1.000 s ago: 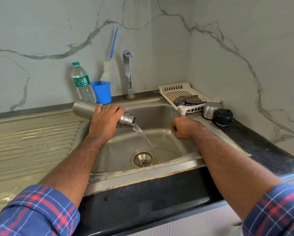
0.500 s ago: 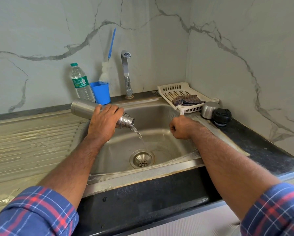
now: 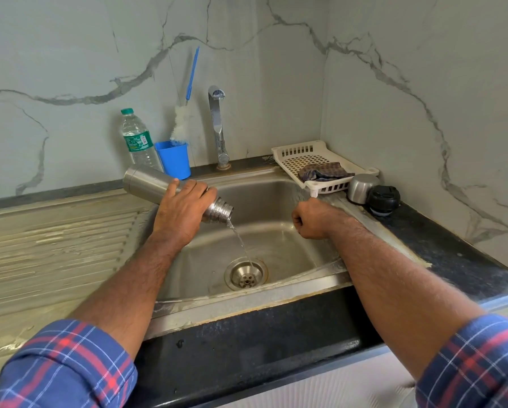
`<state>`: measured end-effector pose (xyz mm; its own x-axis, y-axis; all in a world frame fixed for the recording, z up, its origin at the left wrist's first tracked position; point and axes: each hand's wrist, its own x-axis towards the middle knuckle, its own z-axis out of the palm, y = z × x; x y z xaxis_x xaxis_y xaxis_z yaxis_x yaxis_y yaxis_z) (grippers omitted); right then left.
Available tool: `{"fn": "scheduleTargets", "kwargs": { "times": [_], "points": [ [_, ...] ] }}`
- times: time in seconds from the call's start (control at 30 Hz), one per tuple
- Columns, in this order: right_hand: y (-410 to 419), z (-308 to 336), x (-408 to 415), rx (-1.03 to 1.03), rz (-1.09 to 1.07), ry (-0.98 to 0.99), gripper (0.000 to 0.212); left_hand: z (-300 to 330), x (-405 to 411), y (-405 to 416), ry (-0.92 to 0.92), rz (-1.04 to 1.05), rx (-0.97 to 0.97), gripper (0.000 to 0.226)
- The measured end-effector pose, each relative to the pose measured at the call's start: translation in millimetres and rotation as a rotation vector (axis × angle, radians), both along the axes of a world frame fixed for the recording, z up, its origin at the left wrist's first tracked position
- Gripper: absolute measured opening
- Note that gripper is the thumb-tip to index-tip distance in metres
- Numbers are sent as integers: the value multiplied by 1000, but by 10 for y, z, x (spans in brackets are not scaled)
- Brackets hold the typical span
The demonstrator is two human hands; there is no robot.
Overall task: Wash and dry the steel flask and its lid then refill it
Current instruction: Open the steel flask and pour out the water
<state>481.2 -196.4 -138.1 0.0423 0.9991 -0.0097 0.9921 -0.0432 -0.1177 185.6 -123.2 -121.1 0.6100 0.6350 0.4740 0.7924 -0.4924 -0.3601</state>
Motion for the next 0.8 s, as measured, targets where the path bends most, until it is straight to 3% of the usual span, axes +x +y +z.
{"fn": "scheduleTargets", "kwargs": {
  "times": [0.43,0.8],
  "points": [
    [-13,14,-10,24,-5,12,21,-44,145,-85,186,-59,86,59],
    [-15,20,-43,15,-15,16,23,-77,154,-55,230,-49,102,66]
  ]
}}
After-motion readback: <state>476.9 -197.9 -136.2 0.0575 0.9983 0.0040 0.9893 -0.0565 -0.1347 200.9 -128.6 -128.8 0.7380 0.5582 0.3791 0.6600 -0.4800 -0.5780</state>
